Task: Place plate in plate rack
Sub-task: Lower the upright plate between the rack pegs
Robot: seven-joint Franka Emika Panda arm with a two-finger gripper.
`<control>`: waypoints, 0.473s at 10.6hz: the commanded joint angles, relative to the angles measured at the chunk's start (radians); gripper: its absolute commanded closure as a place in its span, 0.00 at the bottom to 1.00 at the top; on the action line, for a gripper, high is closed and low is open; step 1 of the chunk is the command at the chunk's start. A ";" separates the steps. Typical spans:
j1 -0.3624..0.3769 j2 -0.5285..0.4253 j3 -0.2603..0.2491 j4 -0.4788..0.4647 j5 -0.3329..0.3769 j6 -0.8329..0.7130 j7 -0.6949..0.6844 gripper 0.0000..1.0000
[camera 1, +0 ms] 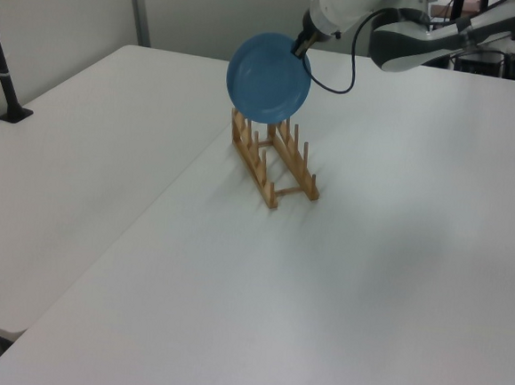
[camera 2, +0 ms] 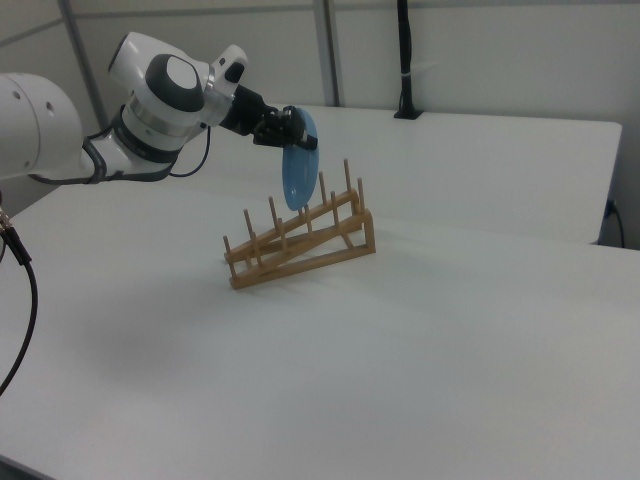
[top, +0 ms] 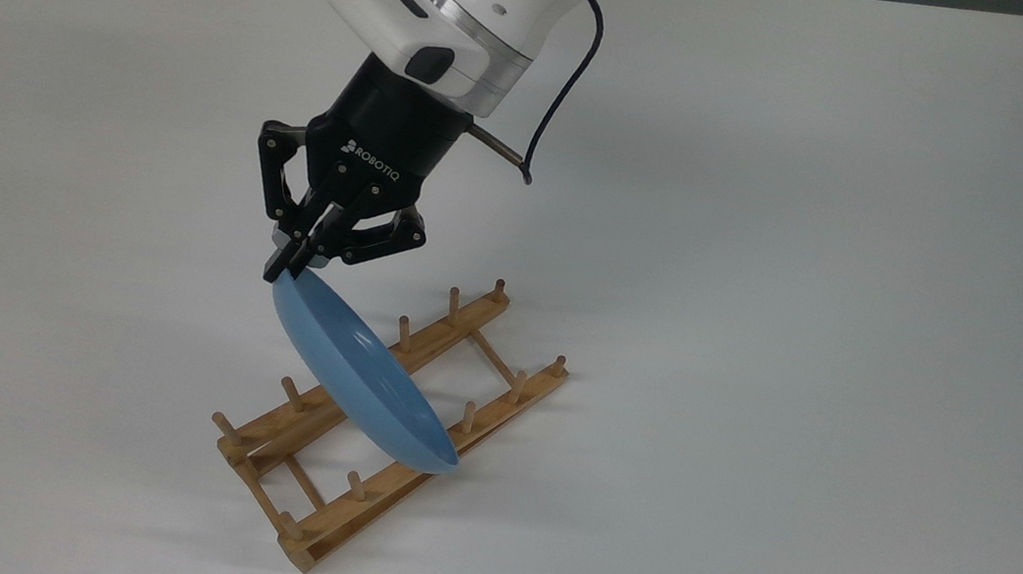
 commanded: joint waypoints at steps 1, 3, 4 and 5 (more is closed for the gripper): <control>0.027 -0.010 -0.010 -0.032 -0.025 0.024 0.030 1.00; 0.037 -0.010 -0.010 -0.047 -0.025 0.024 0.027 0.93; 0.040 -0.010 -0.010 -0.058 -0.025 0.024 0.027 0.86; 0.041 -0.010 -0.010 -0.059 -0.025 0.024 0.027 0.74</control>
